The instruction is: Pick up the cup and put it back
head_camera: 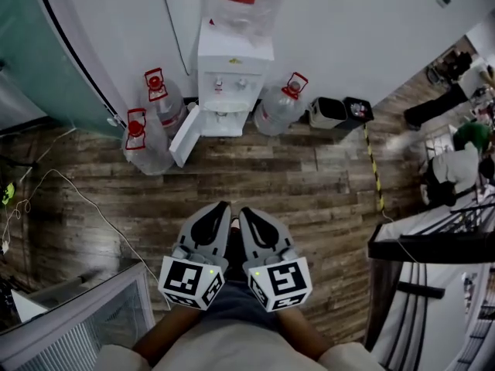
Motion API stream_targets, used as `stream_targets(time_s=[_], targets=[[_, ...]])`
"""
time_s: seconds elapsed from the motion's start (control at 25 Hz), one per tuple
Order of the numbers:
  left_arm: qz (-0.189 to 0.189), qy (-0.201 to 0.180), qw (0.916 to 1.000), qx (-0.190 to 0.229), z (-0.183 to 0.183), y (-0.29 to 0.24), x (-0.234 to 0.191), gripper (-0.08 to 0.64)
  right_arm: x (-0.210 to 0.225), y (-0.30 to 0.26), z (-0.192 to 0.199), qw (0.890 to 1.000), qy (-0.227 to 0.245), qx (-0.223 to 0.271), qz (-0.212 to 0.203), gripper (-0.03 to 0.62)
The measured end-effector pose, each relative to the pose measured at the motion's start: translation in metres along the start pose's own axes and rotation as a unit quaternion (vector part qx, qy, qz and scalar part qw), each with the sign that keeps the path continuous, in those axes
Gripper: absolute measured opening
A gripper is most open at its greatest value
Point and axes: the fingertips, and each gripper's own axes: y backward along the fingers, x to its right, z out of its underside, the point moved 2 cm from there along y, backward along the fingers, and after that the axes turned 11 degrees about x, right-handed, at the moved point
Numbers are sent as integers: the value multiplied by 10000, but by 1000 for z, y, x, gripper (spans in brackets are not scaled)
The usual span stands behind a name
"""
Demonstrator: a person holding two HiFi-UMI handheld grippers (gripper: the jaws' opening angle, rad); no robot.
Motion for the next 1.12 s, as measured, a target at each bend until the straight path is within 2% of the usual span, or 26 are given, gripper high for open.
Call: stream_targets(time_s=[0.56, 0.68, 0.92, 1.12], targets=[[-94, -226, 9997, -32, 8, -113, 10, 9, 103, -53, -22, 9993, -223, 231, -213, 25], [-77, -319, 9995, -19, 7, -131, 17, 9, 118, -58, -27, 9985, -306, 301, -340, 25], [27, -536, 9986, -25, 4, -154, 29, 9, 142, -60, -34, 9977, -393, 479, -266, 25], [80, -560, 9983, -119, 6, -169, 31, 9, 154, -65, -37, 9972, -498, 509, -238, 25]])
